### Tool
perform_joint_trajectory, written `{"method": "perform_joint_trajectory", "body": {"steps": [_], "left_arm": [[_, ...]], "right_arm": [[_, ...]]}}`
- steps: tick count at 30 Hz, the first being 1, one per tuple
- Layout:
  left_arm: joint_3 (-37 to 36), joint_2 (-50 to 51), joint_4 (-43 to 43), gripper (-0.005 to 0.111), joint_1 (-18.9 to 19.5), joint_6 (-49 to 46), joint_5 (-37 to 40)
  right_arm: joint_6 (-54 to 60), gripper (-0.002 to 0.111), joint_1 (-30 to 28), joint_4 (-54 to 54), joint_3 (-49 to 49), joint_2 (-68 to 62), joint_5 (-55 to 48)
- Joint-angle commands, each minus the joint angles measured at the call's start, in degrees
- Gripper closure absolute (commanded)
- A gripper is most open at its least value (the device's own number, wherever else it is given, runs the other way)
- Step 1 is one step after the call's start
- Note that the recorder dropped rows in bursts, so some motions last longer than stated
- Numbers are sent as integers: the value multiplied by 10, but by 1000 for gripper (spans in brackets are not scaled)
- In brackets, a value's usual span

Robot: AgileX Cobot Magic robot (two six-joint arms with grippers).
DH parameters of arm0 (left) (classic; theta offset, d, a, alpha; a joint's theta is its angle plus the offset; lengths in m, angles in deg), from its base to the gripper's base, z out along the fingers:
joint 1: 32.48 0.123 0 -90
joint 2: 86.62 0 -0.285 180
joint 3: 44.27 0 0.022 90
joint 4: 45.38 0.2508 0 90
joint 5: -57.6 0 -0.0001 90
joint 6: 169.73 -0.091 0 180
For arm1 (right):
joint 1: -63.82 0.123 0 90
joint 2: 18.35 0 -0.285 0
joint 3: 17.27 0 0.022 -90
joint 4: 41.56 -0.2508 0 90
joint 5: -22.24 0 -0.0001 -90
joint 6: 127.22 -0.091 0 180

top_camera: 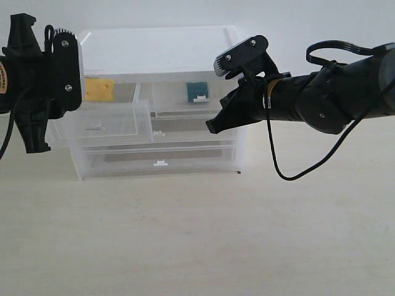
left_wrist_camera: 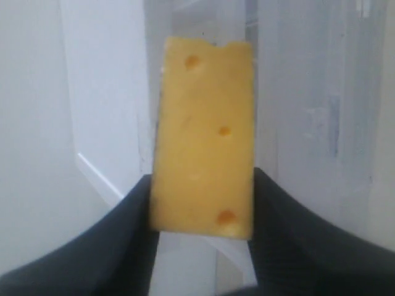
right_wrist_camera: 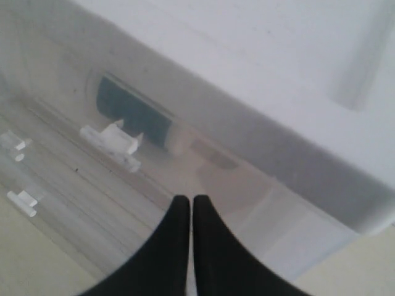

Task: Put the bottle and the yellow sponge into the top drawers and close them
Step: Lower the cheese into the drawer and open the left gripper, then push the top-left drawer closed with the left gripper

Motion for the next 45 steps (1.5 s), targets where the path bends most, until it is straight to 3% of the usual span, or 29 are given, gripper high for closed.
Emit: {"method": "perform_joint_trajectory", "body": {"steps": [1, 3, 8, 9, 16, 19, 24, 27, 30, 34, 38, 45], "left_arm": [[8, -7, -2, 98, 2, 19, -40], [8, -10, -6, 85, 2, 19, -53], [8, -19, -6, 30, 2, 19, -57], [8, -19, -6, 26, 2, 19, -54], [8, -37, -6, 36, 2, 31, -40], [8, -75, -17, 52, 1, 85, -30], [4, -143, -206, 86, -18, 250, 26], [-15, -153, -312, 103, -33, 262, 29], [-69, -117, -332, 103, -42, 352, -10], [-82, -46, -332, 103, -42, 428, -56], [-72, 24, -332, 103, -28, 429, -74], [-23, 94, -332, 103, 31, 429, -134]], "right_arm": [[3, 108, -7, -6, 6, -1, 3], [3, 108, -7, -6, 6, -1, 3], [3, 108, -7, -6, 6, -1, 3], [3, 108, -7, -6, 6, -1, 3], [3, 108, -7, -6, 6, -1, 3], [3, 108, -7, -6, 6, -1, 6], [3, 108, -7, -6, 6, -1, 7], [3, 108, -7, -6, 6, -1, 4], [3, 108, -7, -6, 6, -1, -3], [3, 108, -7, -6, 6, -1, -8], [1, 108, -7, -6, 6, -1, -1], [0, 108, -7, -6, 6, -1, 0]]}}
